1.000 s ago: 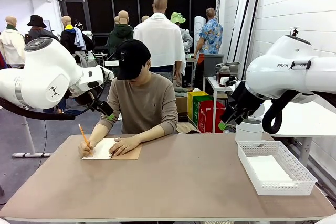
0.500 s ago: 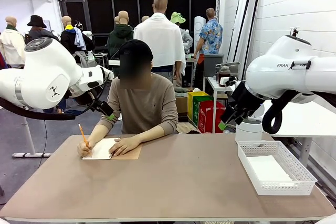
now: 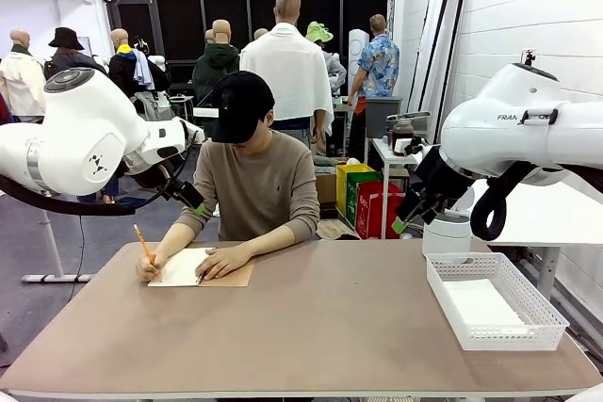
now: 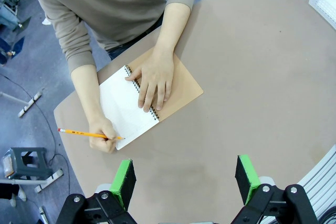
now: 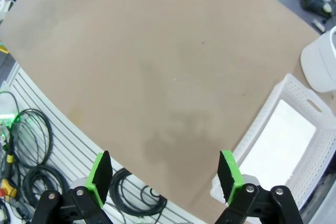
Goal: Sort the paper based on its condition.
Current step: If a person hands you a paper, place it in the Organizing basket , and if it's crumpled, put it in the Trash can.
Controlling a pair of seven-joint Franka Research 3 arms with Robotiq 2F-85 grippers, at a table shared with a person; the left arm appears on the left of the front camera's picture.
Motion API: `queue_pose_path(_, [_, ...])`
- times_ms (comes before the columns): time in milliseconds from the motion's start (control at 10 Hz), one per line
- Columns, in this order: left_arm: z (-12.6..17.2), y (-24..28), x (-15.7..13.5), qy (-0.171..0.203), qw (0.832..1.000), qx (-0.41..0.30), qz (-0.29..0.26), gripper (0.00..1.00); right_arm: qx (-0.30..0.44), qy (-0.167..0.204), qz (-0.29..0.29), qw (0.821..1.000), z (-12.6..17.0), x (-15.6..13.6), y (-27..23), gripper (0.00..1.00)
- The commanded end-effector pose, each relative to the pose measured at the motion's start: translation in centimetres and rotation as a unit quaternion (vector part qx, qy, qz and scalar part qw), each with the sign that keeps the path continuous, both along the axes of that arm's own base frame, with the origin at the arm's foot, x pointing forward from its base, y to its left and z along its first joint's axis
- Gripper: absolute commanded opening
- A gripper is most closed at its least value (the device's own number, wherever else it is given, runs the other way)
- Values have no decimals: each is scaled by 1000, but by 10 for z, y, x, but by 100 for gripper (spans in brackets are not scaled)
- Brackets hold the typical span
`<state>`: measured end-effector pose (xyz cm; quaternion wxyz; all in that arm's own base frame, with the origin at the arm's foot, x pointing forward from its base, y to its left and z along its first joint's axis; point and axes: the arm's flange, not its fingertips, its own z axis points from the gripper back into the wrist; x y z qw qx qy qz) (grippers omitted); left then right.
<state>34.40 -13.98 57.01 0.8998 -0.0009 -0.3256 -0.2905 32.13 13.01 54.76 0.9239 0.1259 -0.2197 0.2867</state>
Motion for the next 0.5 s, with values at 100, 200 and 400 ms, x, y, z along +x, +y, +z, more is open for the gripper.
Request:
queue_pose_path(100, [0,0,0,0,1000,0,1,100,-1,5,2,1000,2,0,0,100])
queue_pose_path(200, [0,0,0,0,1000,0,1,100,-1,5,2,1000,2,0,0,100])
queue_pose_path(400, [0,0,0,0,1000,0,1,100,-1,5,2,1000,2,0,0,100])
